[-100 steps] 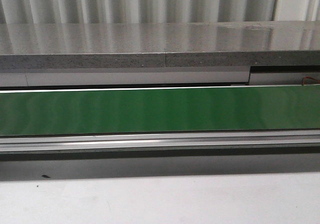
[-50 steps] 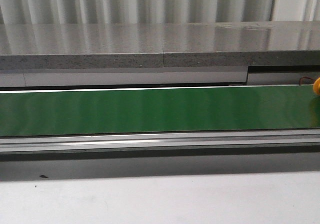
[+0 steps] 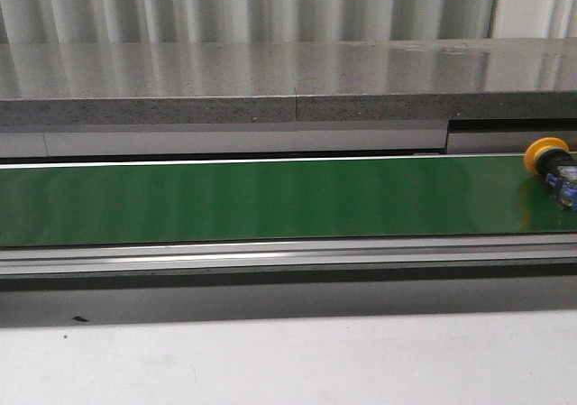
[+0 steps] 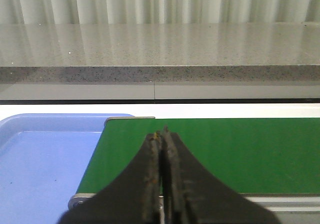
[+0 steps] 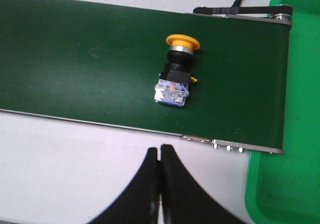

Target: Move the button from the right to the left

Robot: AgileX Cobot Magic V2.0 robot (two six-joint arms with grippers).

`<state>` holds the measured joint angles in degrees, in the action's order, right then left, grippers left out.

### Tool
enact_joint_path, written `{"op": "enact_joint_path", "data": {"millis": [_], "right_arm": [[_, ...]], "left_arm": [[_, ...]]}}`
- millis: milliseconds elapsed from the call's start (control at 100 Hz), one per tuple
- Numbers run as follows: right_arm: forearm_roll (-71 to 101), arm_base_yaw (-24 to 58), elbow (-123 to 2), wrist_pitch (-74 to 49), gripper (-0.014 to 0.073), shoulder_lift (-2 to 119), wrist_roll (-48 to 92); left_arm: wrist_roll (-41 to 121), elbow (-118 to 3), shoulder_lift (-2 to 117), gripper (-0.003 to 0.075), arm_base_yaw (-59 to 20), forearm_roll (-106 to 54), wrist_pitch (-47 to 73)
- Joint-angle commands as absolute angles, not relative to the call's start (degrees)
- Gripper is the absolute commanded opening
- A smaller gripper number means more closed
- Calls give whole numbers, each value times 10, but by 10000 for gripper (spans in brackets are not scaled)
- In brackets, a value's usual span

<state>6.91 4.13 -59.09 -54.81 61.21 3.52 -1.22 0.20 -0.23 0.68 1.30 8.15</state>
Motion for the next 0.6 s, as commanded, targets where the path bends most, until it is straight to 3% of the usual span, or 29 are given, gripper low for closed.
{"op": "enact_joint_path", "data": {"millis": [0, 340, 590], "right_arm": [[64, 42, -561, -492, -68, 555, 41], [63, 42, -341, -299, -68, 374, 53], [63, 42, -224, -229, -68, 266, 52]], "left_arm": [[-11, 24, -21, -20, 7, 9, 38], [-11, 24, -21, -20, 7, 14, 38], [-11, 24, -21, -20, 7, 14, 24]]}}
